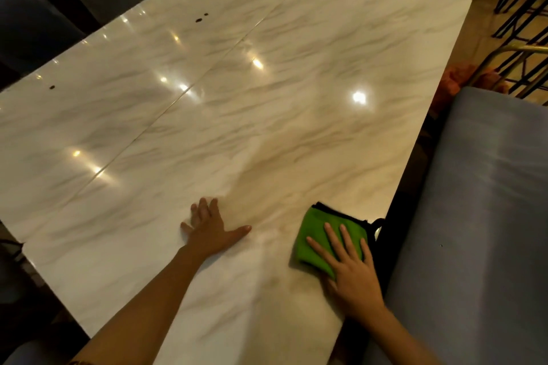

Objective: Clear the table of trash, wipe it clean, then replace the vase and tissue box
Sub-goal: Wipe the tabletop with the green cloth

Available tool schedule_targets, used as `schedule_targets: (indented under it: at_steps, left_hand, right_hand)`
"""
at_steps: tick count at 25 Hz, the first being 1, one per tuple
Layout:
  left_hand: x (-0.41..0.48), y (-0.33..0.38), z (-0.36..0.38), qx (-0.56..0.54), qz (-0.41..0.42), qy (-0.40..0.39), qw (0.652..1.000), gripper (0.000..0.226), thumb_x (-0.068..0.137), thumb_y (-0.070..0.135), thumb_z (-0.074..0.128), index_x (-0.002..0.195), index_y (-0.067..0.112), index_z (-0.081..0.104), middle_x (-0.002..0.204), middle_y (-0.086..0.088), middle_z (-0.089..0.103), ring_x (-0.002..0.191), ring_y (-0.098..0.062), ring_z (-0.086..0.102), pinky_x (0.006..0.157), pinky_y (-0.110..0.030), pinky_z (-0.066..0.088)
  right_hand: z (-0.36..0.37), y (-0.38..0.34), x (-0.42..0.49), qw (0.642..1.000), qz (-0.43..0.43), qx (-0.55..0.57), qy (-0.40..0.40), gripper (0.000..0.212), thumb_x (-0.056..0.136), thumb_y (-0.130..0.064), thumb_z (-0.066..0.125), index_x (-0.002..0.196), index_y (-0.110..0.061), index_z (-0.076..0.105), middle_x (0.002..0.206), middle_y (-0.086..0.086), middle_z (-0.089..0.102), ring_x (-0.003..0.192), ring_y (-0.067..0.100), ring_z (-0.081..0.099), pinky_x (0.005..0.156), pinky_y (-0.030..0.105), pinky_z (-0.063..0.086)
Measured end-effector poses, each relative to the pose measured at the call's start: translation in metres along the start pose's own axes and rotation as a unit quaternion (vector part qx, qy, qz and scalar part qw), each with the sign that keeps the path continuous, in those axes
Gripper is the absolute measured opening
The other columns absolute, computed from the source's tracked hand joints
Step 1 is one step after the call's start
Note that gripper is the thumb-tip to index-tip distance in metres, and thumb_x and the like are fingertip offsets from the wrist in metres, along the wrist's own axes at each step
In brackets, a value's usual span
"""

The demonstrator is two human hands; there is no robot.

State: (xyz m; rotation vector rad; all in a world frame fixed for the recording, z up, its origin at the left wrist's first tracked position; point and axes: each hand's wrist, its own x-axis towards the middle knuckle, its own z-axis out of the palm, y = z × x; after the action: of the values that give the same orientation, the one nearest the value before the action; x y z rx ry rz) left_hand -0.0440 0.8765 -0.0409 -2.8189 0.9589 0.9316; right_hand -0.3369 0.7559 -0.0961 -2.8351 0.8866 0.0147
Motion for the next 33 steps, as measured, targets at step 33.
schedule_targets:
  at_steps: [33]
  left_hand:
    - [-0.054,-0.199,0.024,0.089,0.172,0.005,0.981,0.08,0.083,0.075,0.027,0.141,0.049,-0.022,0.152,0.003,-0.035,0.141,-0.025,-0.03,0.109,-0.069,-0.004]
  right_hand:
    - [0.004,-0.163,0.066,0.972,0.223,0.054,-0.056,0.058,0.097,-0.046,0.032,0.147,-0.049,0.002,0.161,0.004,-0.006,0.146,0.034,-0.008,0.113,0.061,0.002]
